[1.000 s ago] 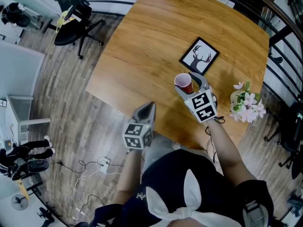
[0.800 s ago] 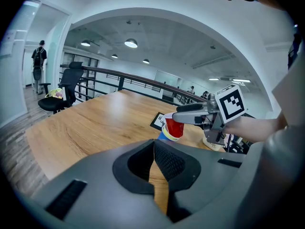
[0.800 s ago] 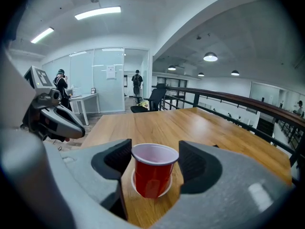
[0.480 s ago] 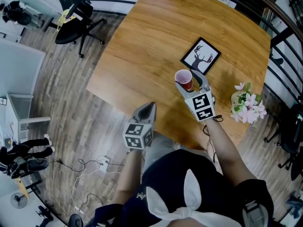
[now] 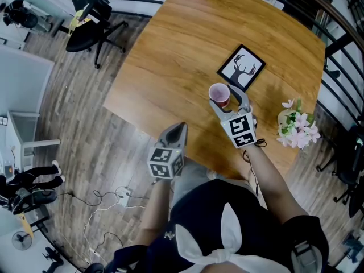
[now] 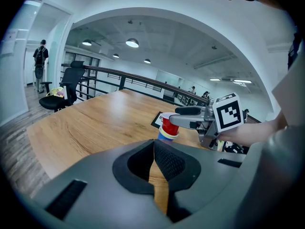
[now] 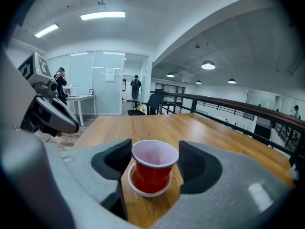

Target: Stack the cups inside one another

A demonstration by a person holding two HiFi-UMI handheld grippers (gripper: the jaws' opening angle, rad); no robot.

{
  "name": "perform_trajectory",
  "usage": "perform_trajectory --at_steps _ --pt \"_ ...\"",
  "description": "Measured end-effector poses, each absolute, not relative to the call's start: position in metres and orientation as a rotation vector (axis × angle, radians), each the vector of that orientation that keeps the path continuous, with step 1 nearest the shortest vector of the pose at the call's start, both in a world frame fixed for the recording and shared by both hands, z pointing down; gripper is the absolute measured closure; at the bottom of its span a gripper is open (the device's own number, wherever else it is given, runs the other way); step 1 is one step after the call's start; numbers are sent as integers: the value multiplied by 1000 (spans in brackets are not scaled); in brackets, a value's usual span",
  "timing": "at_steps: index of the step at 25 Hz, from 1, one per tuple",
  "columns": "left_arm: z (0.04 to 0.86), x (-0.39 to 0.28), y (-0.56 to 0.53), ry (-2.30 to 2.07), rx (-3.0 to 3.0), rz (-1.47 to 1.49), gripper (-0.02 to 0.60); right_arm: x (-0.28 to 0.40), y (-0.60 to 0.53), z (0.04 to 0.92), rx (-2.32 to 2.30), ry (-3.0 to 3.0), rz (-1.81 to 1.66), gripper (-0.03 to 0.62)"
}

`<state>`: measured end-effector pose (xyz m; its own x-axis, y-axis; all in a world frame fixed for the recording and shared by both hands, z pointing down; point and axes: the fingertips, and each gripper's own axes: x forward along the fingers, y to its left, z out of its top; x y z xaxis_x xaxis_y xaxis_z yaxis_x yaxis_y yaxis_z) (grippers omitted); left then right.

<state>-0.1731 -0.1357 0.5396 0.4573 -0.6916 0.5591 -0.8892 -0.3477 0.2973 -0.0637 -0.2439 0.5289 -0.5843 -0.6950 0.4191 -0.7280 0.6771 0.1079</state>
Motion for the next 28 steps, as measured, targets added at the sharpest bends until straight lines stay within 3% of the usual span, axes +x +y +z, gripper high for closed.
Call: perform_trajectory --at_steps 8,12,18,22,28 --pt "541 -174 -133 -1305 2139 469 561 -59 -236 556 1059 -2402 198 283" --pt "539 -173 -135 -1316 2145 462 561 -61 -231 561 999 -2384 254 226" --pt "533 -175 -138 -1343 2171 440 561 -63 -223 534 1003 -2430 235 230" --pt "528 -172 -137 -1347 2179 432 561 -60 -215 512 1022 -2448 144 335" --pt "515 -165 -133 -1355 2207 410 561 -50 -200 484 1086 -2487 137 592"
